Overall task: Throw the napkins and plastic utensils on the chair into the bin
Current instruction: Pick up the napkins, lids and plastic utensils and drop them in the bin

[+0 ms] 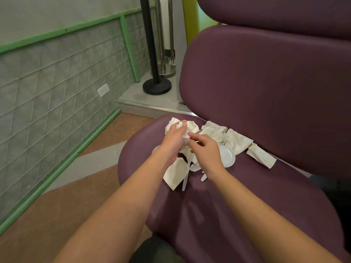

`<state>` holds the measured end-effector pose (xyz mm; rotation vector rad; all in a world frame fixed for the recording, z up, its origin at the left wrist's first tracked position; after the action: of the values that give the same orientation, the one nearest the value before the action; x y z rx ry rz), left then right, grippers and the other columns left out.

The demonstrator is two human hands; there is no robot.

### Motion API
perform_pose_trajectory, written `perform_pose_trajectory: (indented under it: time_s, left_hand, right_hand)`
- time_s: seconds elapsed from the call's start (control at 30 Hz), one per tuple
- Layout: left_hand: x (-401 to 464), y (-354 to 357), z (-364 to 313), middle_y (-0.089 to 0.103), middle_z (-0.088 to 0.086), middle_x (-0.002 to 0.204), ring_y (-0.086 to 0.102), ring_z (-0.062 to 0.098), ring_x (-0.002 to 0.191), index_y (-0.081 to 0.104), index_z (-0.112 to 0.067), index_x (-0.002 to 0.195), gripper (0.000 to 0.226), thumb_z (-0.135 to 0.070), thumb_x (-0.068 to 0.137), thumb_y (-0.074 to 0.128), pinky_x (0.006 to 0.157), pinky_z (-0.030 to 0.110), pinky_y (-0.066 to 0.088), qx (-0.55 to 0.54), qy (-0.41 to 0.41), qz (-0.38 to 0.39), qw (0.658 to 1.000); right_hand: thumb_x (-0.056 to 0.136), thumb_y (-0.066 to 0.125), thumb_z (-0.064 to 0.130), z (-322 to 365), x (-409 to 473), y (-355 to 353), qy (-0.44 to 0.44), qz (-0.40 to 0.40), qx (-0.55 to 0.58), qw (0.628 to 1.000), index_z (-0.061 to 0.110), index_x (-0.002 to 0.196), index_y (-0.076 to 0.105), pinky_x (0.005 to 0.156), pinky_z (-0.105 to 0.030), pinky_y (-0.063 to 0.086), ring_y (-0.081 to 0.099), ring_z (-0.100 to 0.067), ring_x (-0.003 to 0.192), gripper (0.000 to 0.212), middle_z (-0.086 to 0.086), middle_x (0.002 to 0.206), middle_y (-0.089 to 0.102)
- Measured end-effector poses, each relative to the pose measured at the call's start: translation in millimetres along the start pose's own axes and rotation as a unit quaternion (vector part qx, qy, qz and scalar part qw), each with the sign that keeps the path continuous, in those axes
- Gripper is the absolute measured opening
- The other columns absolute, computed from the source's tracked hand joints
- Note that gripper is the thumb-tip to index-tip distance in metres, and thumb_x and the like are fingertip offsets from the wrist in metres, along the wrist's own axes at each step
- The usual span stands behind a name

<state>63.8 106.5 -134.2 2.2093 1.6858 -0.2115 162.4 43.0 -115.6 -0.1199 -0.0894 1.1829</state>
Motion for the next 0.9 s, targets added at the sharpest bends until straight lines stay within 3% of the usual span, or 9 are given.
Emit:
perform_pose_trajectory:
  time_s: [0.07, 0.17, 0.27, 0.4, 0.57, 0.67, 0.77, 0.83, 0.9]
  left_hand:
    - [-2.2, 12.3, 6.6, 0.067, 0.002, 0.104, 0.065, 0.018, 0.085, 0.062, -0.017, 0.115, 0.029, -0.038, 0.097, 0.052, 0.078, 0.03, 0.05, -0.046, -0.034, 0.014, 0.998]
    - [-5.9, 30.4, 9.8, 0.066, 0.006, 0.095, 0.064, 0.02, 0.079, 0.063, -0.015, 0.1, 0.021, -0.031, 0.097, 0.051, 0.079, 0.031, 0.047, -0.049, -0.046, 0.043, 0.997]
    - [-7.2, 47.3, 11.7, 0.065, 0.011, 0.1, 0.062, 0.022, 0.092, 0.063, -0.01, 0.103, 0.025, -0.03, 0.101, 0.047, 0.085, 0.032, 0.049, 0.003, -0.043, 0.094, 0.995]
    - [-9.2, 65.2, 17.1, 0.069, 0.01, 0.11, 0.065, 0.02, 0.101, 0.063, -0.006, 0.117, 0.038, -0.037, 0.102, 0.046, 0.099, 0.037, 0.052, 0.034, -0.064, 0.132, 0.989]
    - [3.5, 69.8, 15.9, 0.066, 0.009, 0.103, 0.065, 0.015, 0.083, 0.056, -0.002, 0.119, 0.038, -0.035, 0.102, 0.046, 0.081, 0.028, 0.059, 0.049, -0.038, 0.094, 0.994]
    - [18.3, 64.3, 12.2, 0.059, 0.015, 0.117, 0.06, 0.019, 0.082, 0.045, -0.004, 0.131, 0.04, -0.031, 0.101, 0.049, 0.065, 0.024, 0.059, 0.041, -0.028, 0.031, 0.998]
    - [33.0, 58.3, 5.6, 0.052, 0.007, 0.106, 0.051, 0.017, 0.082, 0.048, -0.012, 0.114, 0.02, -0.027, 0.101, 0.047, 0.056, 0.02, 0.049, 0.056, -0.013, -0.011, 0.998]
    - [40.1, 55.8, 3.2, 0.047, 0.002, 0.092, 0.044, 0.013, 0.072, 0.045, -0.019, 0.103, 0.006, -0.025, 0.103, 0.043, 0.056, 0.02, 0.042, 0.067, -0.013, -0.023, 0.997]
    - [47.6, 51.9, 4.7, 0.046, 0.002, 0.091, 0.04, 0.012, 0.065, 0.041, -0.02, 0.114, 0.013, -0.026, 0.103, 0.041, 0.054, 0.02, 0.037, 0.085, -0.018, -0.03, 0.996]
  right_hand:
    - [0.088, 0.069, 0.023, 0.8, -7.3, -1.9, -0.007, -0.004, -0.007, 1.0, 0.021, 0.116, 0.068, 0.068, -0.006, 0.043, 0.059, -0.003, 0.083, 0.029, 0.0, 0.101, 0.059]
    - [0.085, 0.072, 0.033, -1.7, -5.6, -22.5, -0.014, -0.059, -0.063, 0.996, 0.019, 0.115, 0.071, 0.078, -0.018, 0.044, 0.061, -0.009, 0.089, 0.033, 0.001, 0.102, 0.064]
    - [0.088, 0.069, 0.025, -0.4, 0.8, -45.4, -0.006, -0.089, -0.068, 0.994, 0.015, 0.115, 0.071, 0.079, -0.02, 0.043, 0.062, -0.011, 0.089, 0.029, 0.004, 0.098, 0.066]
    - [0.084, 0.073, 0.014, 0.4, 11.1, -70.7, -0.005, -0.103, -0.023, 0.994, 0.02, 0.101, 0.066, 0.076, -0.019, 0.049, 0.062, -0.008, 0.083, 0.019, 0.009, 0.087, 0.064]
    - [0.083, 0.074, 0.017, -10.4, 23.4, -80.4, 0.009, -0.073, -0.03, 0.997, 0.016, 0.092, 0.069, 0.066, -0.008, 0.046, 0.066, -0.008, 0.08, 0.01, 0.002, 0.086, 0.071]
    - [0.086, 0.061, 0.008, -14.0, 36.2, -83.3, 0.013, -0.063, -0.053, 0.997, 0.017, 0.094, 0.075, 0.056, -0.005, 0.04, 0.059, 0.0, 0.065, 0.018, 0.005, 0.087, 0.071]
    - [0.085, 0.052, 0.006, -20.8, 57.1, -96.3, 0.027, -0.111, -0.103, 0.988, 0.021, 0.09, 0.075, 0.046, -0.012, 0.036, 0.048, 0.0, 0.046, 0.028, 0.008, 0.08, 0.068]
    - [0.085, 0.051, 0.008, -26.1, 72.3, -101.1, 0.033, -0.125, -0.167, 0.977, 0.024, 0.092, 0.074, 0.052, -0.019, 0.04, 0.057, -0.003, 0.062, 0.028, 0.011, 0.082, 0.066]
    - [0.085, 0.052, 0.015, -34.7, 88.0, -100.3, 0.035, -0.115, -0.266, 0.956, 0.029, 0.098, 0.071, 0.072, -0.029, 0.046, 0.059, -0.02, 0.098, 0.027, 0.007, 0.099, 0.066]
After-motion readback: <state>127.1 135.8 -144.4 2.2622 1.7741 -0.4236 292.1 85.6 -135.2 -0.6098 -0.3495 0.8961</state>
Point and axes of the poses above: each hand's wrist, its own x-axis towards the middle knuckle, its own y-axis out of the palm, z = x × y, the point moved 9 cm from there along x, towards the middle knuckle
